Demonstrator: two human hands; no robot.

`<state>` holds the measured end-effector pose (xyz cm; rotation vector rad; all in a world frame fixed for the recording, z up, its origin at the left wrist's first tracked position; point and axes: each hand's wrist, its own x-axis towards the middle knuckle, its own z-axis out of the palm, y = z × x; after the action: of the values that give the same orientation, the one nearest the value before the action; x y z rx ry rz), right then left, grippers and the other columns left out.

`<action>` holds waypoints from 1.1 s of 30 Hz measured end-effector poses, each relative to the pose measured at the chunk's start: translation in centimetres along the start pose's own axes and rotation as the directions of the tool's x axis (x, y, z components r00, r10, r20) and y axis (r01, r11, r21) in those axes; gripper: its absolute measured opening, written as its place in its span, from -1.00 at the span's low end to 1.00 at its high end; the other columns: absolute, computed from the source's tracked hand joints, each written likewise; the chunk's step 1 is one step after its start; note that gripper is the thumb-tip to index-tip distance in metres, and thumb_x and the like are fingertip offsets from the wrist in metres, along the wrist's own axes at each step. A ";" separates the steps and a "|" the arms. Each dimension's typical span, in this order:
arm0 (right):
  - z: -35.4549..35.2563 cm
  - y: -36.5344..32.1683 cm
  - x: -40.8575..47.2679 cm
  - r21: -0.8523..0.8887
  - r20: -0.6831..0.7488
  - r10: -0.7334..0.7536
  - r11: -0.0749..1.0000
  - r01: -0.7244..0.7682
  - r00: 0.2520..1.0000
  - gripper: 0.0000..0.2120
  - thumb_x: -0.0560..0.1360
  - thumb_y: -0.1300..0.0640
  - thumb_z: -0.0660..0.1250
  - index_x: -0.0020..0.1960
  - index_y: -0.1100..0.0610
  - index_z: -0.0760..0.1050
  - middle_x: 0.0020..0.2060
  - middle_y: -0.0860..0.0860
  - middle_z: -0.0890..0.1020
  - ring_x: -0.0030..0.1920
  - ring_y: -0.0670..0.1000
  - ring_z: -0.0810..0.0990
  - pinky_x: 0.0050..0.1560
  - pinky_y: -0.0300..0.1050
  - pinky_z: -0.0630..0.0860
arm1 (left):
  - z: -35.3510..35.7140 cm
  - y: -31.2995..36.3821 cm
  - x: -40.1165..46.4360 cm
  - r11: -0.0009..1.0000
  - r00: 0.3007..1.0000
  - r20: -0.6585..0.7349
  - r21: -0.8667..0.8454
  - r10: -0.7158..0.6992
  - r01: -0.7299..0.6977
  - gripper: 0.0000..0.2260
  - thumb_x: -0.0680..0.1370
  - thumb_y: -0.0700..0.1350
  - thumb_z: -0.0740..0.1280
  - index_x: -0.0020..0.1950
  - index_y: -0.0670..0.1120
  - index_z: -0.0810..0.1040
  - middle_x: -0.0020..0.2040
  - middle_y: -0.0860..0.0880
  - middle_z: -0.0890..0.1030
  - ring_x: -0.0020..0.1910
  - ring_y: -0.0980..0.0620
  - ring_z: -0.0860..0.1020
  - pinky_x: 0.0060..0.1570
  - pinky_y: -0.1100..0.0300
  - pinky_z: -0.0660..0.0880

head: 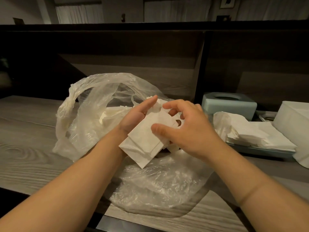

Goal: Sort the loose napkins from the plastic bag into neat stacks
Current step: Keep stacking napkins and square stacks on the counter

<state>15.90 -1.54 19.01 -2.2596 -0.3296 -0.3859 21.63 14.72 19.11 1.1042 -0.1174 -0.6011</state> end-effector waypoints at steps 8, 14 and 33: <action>0.8 0.3 0.4 0.099 0.066 0.069 0.992 -0.075 0.995 -0.46 0.13 -0.42 0.47 0.05 -0.29 0.52 -0.05 -0.22 0.63 0.19 0.07 0.53 0.22 0.22 0.50 | 0.4 -0.1 0.5 1.000 0.997 -0.076 0.024 0.014 -0.012 -0.57 0.66 0.18 0.20 -0.03 -0.14 0.65 -0.21 -0.10 0.66 -0.31 -0.03 0.69 -0.29 0.20 0.63; -0.3 0.5 0.6 0.454 0.130 0.056 0.884 -0.109 0.990 -0.91 0.56 0.17 0.45 0.06 0.10 0.64 -0.16 0.07 0.74 -0.22 0.13 0.73 -0.16 0.03 0.71 | 0.0 -0.4 0.2 0.999 0.997 0.061 -0.014 -0.042 0.043 -0.40 0.61 0.29 0.22 -0.05 -0.23 0.74 -0.13 -0.16 0.67 -0.23 -0.05 0.70 -0.21 0.15 0.66; -2.0 1.4 1.6 0.560 -0.079 0.074 0.828 -0.017 0.994 -0.90 0.58 0.15 0.40 0.06 0.00 0.64 -0.13 -0.12 0.74 -0.18 -0.22 0.66 -0.25 -0.39 0.49 | 0.4 -1.3 -0.8 0.992 0.946 0.304 -0.031 -0.111 0.126 -0.41 0.64 0.27 0.19 0.31 -0.22 0.60 0.17 -0.29 0.56 0.11 -0.36 0.57 0.24 -0.26 0.50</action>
<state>17.49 -3.75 19.89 -1.6600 -0.2906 -0.3209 20.30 14.42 18.28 0.9693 -0.3004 -0.8756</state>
